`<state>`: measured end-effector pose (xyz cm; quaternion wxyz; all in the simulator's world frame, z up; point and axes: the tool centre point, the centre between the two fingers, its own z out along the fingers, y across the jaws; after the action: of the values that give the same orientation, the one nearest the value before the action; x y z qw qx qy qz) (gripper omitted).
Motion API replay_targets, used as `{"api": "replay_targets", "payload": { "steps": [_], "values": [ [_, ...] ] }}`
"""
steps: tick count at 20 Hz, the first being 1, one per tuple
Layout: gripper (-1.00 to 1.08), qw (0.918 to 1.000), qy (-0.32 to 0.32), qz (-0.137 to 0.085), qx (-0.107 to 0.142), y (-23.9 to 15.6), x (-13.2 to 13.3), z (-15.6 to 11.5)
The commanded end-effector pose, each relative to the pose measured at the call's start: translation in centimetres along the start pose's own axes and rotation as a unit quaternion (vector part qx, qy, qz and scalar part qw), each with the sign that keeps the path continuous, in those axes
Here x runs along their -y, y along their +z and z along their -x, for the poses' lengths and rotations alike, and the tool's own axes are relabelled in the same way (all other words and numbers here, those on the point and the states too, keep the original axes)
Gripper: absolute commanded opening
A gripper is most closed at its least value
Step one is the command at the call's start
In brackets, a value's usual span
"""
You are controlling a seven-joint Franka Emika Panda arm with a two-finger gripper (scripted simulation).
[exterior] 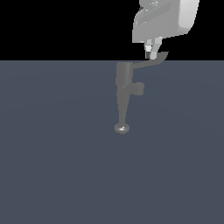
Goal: Turn on the faucet by rotating a designated handle.
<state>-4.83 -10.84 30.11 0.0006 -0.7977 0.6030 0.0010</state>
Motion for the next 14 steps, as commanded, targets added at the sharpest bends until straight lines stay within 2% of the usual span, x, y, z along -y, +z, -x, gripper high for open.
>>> {"api": "replay_targets", "payload": {
  "steps": [1,14],
  "values": [
    [-1.0,1.0,0.005,-0.001,-0.001,0.1,0.5,-1.2],
    [-1.0,0.9999,0.012,0.0,-0.001,0.2,2.8,-4.6]
  ]
}}
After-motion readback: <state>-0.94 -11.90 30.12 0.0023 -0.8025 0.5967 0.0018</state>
